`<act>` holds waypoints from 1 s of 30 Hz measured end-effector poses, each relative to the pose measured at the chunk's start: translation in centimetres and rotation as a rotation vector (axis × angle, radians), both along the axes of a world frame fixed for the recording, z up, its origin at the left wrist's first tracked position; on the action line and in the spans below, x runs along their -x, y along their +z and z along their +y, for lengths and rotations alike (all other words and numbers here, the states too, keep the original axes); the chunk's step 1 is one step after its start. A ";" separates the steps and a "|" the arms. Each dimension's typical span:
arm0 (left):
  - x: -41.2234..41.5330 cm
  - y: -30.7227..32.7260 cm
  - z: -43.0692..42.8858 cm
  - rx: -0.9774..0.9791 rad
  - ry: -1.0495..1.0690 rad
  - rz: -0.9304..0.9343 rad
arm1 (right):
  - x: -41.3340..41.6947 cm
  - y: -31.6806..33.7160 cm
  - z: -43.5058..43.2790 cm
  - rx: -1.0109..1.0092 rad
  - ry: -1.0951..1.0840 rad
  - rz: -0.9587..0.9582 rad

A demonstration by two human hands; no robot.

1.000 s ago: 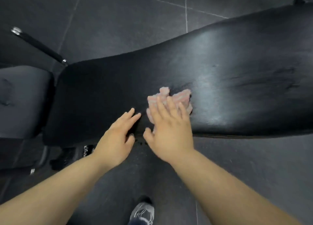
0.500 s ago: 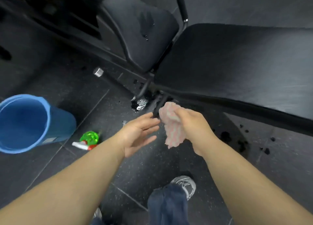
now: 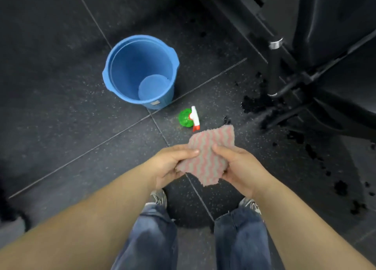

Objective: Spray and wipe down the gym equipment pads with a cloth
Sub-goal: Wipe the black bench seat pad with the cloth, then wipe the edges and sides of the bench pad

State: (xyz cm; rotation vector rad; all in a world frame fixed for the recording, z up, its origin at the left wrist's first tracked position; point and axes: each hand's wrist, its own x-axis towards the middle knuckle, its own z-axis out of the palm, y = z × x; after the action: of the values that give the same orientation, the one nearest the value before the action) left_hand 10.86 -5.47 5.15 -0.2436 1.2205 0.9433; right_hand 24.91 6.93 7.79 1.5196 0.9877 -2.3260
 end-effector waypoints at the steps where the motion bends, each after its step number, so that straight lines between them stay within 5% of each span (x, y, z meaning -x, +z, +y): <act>1: 0.7 -0.2 -0.8 0.005 0.038 -0.010 | 0.9 -0.4 -0.4 -0.035 0.031 -0.017; 11: 3.7 -3.9 -2.9 0.084 0.228 0.276 | 6.7 -4.9 -2.2 -0.141 0.196 -0.100; 16: 5.1 -4.6 -2.8 0.081 -0.058 0.824 | 9.4 -6.7 -1.8 -0.191 0.196 -0.117; 26: 9.2 -4.5 -3.3 0.126 0.302 0.428 | 14.1 -7.4 -1.4 -0.156 0.193 -0.094; 30: 9.8 -5.2 -3.1 0.088 0.098 0.443 | 15.2 -9.6 -0.9 -0.343 0.164 -0.232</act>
State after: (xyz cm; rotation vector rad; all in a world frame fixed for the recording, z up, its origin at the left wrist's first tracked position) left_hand 1.08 -8.53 -0.07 -0.1687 1.6716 1.0634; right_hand 9.72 6.06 -1.77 1.7054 1.4386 -1.8892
